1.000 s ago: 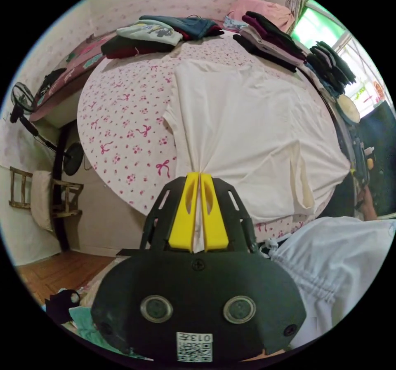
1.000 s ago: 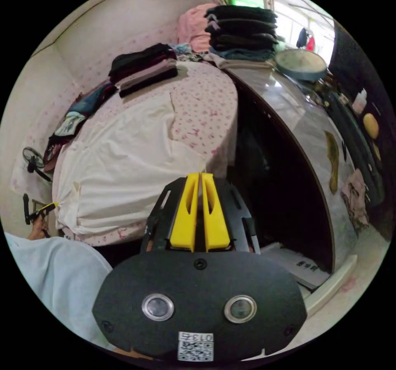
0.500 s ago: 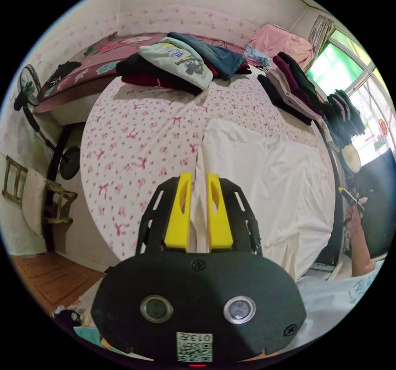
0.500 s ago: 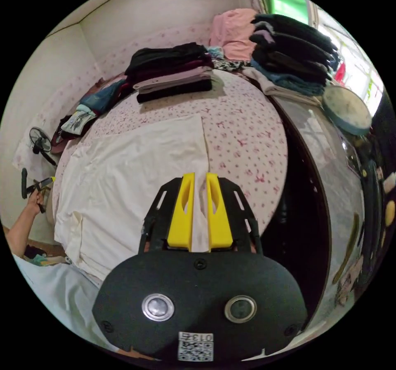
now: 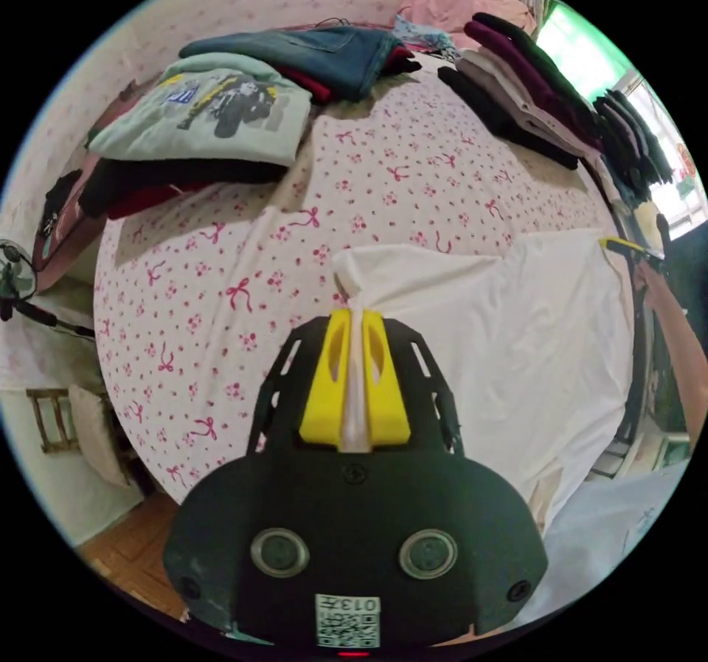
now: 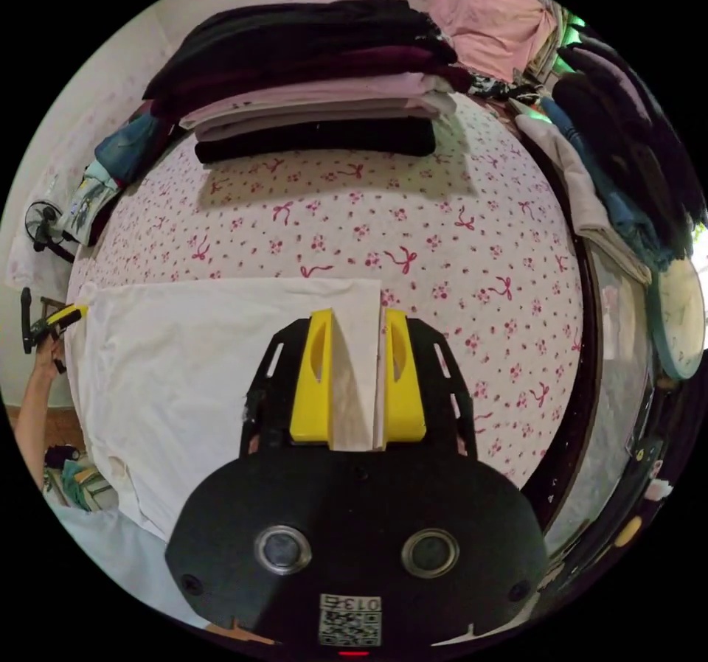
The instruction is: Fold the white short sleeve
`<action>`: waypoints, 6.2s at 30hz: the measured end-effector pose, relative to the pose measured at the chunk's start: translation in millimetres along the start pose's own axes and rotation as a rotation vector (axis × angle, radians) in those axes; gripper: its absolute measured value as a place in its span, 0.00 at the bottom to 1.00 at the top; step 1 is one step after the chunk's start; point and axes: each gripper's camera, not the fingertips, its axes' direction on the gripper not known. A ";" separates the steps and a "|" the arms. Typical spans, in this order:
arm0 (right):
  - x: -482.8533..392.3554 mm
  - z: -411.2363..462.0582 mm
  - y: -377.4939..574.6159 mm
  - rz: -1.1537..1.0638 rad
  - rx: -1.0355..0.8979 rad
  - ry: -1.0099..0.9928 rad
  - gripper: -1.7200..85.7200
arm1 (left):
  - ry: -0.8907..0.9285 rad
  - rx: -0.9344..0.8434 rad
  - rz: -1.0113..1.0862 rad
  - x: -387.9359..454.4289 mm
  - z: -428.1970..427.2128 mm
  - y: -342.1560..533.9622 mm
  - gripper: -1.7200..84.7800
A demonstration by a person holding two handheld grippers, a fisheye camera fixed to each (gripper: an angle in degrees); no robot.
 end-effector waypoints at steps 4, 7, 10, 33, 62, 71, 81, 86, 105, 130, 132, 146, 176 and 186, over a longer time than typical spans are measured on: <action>-13.9 -5.8 -17.2 -0.126 -0.023 0.076 0.04 | -0.056 0.076 0.024 5.7 -24.1 1.0 0.04; -13.8 -39.7 -23.4 -0.173 0.158 0.104 0.03 | -0.036 0.247 -0.043 -6.5 -63.2 10.6 0.03; 2.1 -62.0 -27.9 -0.097 0.297 0.021 0.03 | -0.021 0.274 -0.127 -20.7 -61.9 17.0 0.03; 15.6 -71.2 118.5 -0.085 0.198 0.125 0.03 | 0.129 0.017 0.207 53.8 -38.0 169.4 0.08; 16.1 -146.4 -26.7 -0.177 0.350 0.047 0.03 | -0.106 0.361 0.211 40.2 -119.9 -66.5 0.02; 9.4 -88.7 -118.8 -0.151 0.130 0.099 0.05 | -0.199 0.198 0.212 27.9 -64.2 -117.7 0.03; 56.6 -104.6 -102.0 0.103 0.175 -0.077 0.11 | 0.018 0.200 -0.036 -56.6 -78.7 -49.1 0.06; 89.0 -111.1 -85.3 0.280 0.220 -0.193 0.08 | 0.041 0.092 0.092 -52.3 -69.4 8.5 0.11; -46.2 -137.9 -75.9 -0.073 0.163 0.021 0.02 | 0.115 0.184 -0.234 -133.4 -61.2 40.4 0.02; -230.8 -154.2 -164.0 -0.547 0.269 -0.027 0.02 | -0.231 0.084 0.145 7.4 5.4 -71.3 0.02; -273.4 -149.3 -179.6 -0.618 0.283 -0.090 0.02 | -0.188 0.082 0.094 -1.2 -1.6 -69.7 0.02; -409.4 -93.4 -247.4 -0.844 0.112 -0.196 0.02 | -0.148 0.159 0.070 -5.0 -0.6 -47.0 0.02; -239.5 -145.6 170.7 -0.181 0.101 -0.090 0.02 | -0.023 0.066 -0.238 -57.4 -69.5 221.1 0.10; -248.4 -109.6 207.8 -0.179 0.036 -0.018 0.02 | -0.155 0.074 -0.128 -33.1 -90.4 216.3 0.04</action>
